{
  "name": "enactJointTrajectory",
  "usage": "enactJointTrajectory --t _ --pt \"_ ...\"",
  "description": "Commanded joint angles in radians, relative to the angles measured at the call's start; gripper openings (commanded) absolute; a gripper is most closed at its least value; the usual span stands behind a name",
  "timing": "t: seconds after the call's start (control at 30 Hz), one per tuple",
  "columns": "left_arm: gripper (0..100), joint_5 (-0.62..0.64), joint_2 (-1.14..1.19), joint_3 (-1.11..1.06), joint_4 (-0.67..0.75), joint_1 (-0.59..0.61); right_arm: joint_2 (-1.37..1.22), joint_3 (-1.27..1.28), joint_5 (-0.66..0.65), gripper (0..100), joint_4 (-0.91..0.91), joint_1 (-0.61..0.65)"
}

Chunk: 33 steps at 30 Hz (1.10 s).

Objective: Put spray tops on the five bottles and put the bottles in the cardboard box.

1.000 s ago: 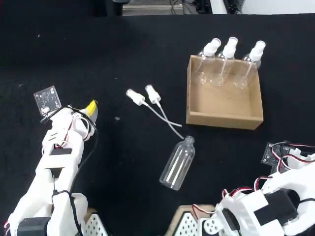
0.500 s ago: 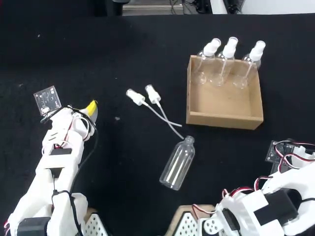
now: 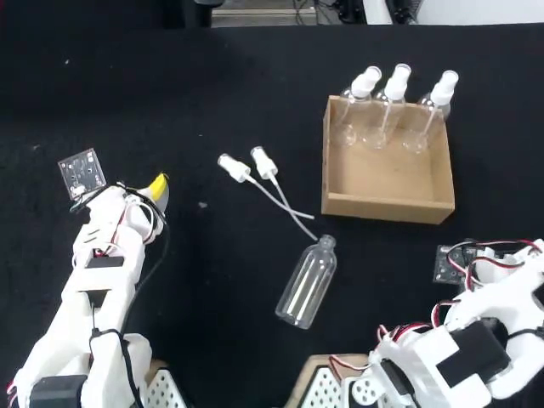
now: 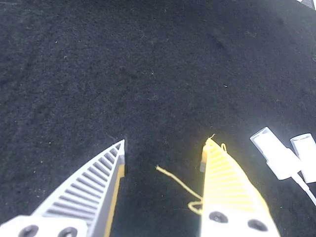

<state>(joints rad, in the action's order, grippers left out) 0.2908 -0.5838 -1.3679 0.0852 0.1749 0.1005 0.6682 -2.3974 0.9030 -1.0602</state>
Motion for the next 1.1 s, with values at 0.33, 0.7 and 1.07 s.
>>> enactJointTrajectory --t 0.33,0.7,1.07 --pt "25 -0.009 -0.026 0.05 0.02 -0.013 0.105 0.025 0.003 24.0 0.021 -0.009" --pt "25 -0.009 -0.026 0.05 0.02 -0.013 0.32 0.191 0.086 24.0 0.107 -0.183" --pt "25 -0.009 -0.026 0.05 0.02 -0.013 0.389 0.412 0.288 24.0 -0.049 -0.17"
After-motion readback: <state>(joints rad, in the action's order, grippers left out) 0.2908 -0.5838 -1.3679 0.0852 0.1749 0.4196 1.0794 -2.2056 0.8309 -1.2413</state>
